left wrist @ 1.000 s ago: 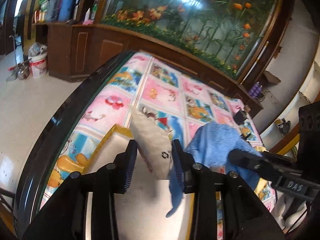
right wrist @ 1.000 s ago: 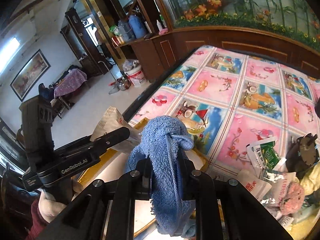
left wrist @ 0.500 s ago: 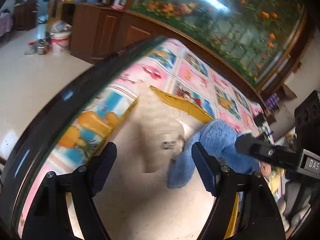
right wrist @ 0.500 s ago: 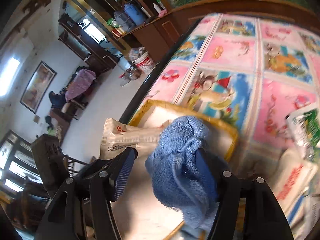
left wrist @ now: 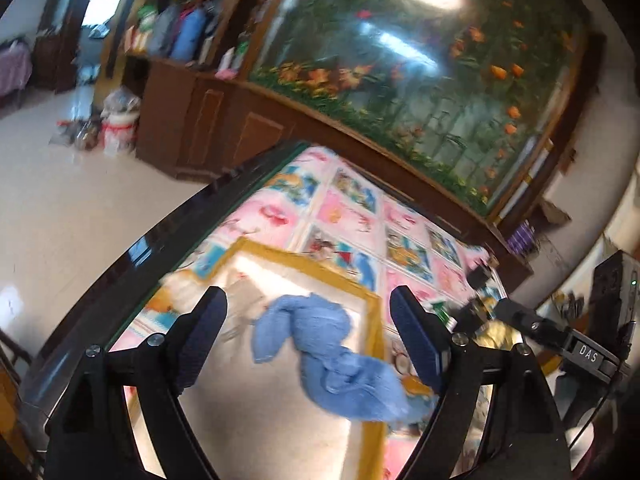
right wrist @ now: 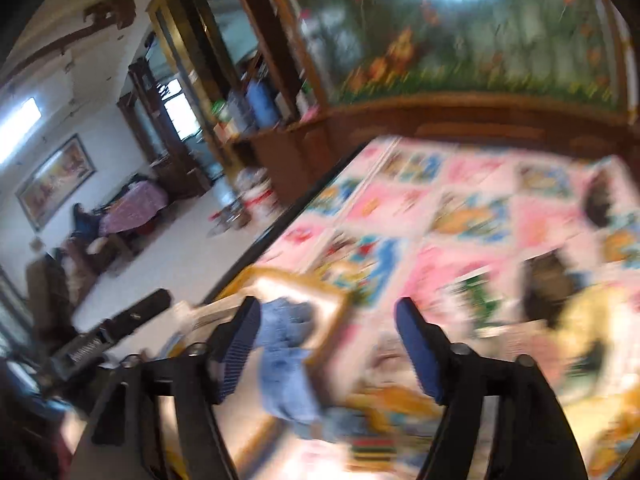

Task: Organize soft objects
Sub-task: 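Lower the paper bag and blue towel into the yellow box and open both tools, then grasp the yellow cracker packet with the right tool while the left grasps the lemon-print packet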

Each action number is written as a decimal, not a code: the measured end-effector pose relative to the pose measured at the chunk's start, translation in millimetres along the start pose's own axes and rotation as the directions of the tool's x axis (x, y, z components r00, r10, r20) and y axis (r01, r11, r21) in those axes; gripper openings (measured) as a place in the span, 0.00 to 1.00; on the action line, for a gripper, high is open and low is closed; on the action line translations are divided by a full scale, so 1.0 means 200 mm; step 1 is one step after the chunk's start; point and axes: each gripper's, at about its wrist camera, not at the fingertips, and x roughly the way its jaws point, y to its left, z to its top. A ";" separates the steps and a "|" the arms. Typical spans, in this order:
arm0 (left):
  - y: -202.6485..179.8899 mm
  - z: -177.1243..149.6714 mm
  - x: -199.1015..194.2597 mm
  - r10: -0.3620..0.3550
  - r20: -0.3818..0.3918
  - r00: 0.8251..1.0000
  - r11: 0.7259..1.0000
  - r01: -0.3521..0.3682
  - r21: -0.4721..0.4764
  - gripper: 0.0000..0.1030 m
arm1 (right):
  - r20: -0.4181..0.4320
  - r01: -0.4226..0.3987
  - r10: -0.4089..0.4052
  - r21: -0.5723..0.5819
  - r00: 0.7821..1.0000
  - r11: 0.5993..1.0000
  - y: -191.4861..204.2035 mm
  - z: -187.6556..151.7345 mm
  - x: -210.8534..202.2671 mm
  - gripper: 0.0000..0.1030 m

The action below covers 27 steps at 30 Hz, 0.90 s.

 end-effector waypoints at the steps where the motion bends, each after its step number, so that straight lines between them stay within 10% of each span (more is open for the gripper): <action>1: -0.06 -0.01 -0.01 -0.013 -0.004 1.000 0.999 0.013 0.039 0.82 | 0.063 0.064 -0.062 -0.024 0.996 0.998 -0.03 -0.04 -0.10 1.00; 3: -0.19 -0.06 0.01 -0.044 -0.045 0.998 0.992 0.049 0.116 0.82 | 0.135 0.165 -0.161 -0.022 0.978 0.986 -0.13 -0.14 -0.23 1.00; 14: -0.70 -0.45 0.19 -0.161 -0.326 0.932 0.926 0.257 0.277 0.82 | -0.100 0.295 -0.278 0.299 0.955 0.907 -0.96 -0.54 -0.42 1.00; 27: -0.95 -0.61 0.31 -0.167 -0.413 0.895 0.891 0.317 0.325 0.82 | -0.094 0.321 -0.307 0.324 0.947 0.890 -1.15 -0.64 -0.48 1.00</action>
